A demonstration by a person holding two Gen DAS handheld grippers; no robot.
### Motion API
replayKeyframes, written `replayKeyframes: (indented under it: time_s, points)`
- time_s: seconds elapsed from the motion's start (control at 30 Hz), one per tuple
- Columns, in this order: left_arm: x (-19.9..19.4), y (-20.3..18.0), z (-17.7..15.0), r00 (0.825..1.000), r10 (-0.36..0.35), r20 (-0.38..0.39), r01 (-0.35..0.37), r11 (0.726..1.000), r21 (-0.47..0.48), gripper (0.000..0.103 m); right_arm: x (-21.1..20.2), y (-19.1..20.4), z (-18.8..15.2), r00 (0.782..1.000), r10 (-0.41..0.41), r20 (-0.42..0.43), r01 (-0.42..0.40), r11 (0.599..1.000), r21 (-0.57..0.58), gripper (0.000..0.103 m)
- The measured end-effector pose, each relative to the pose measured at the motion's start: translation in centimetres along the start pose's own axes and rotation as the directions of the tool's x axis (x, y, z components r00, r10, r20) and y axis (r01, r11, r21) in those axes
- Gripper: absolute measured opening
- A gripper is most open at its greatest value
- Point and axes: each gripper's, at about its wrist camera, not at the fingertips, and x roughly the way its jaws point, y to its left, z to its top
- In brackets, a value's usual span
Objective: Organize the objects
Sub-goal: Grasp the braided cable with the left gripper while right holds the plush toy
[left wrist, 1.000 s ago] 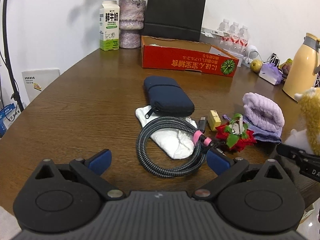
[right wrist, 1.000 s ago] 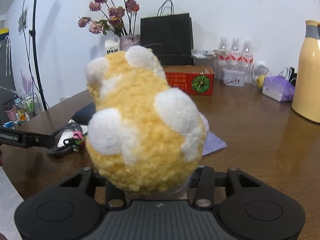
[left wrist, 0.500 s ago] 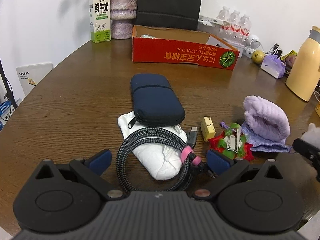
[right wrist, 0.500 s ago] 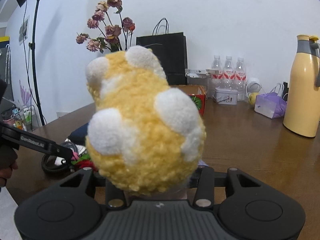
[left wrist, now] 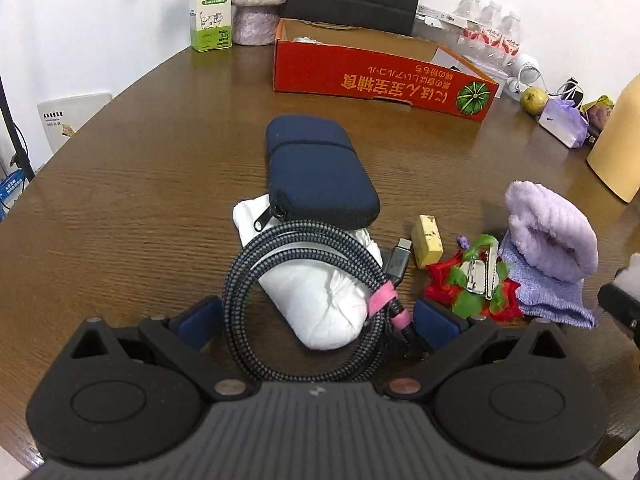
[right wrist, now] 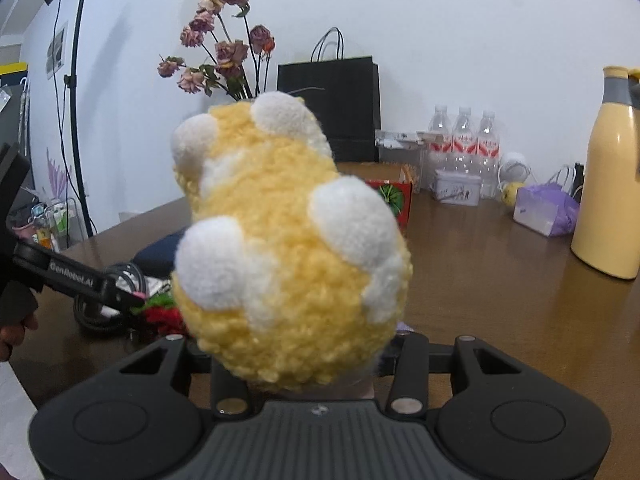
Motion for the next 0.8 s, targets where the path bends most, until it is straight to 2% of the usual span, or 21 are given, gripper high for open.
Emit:
replayKeyframes:
  time_s: [0.2,0.33,0.4,0.63,0.8]
  points:
    - [0.0,-0.5,-0.2,1.000,0.020,0.001,-0.020,1.000,0.010,0.103,-0.8,-0.4,0.1,1.000,-0.005,0.029,0.004,1.000,0.015,0.042]
    - [0.3,-1.2,-0.3,0.999,0.045,-0.002,-0.045,0.998,0.054,0.103,-1.3,-0.5,0.5,0.999,-0.011,0.038,0.010,1.000,0.002,0.042]
    - [0.5,-1.8,-0.6,0.998,0.069,0.003,-0.069,0.994,0.089,0.103,-1.2,-0.5,0.3,1.000,-0.010,0.017,0.010,1.000,-0.008,0.042]
    - [0.5,-1.6,-0.9,0.997,0.073,0.019,-0.074,0.994,0.077,0.103,-0.2,-0.7,-1.3,0.998,-0.009,-0.068,0.009,1.000,0.005,0.043]
    - [0.4,-1.6,-1.0,0.997,0.070,0.026,-0.072,0.994,0.080,0.103,0.5,-0.7,-1.5,0.996,-0.012,-0.090,0.012,1.000,0.002,0.047]
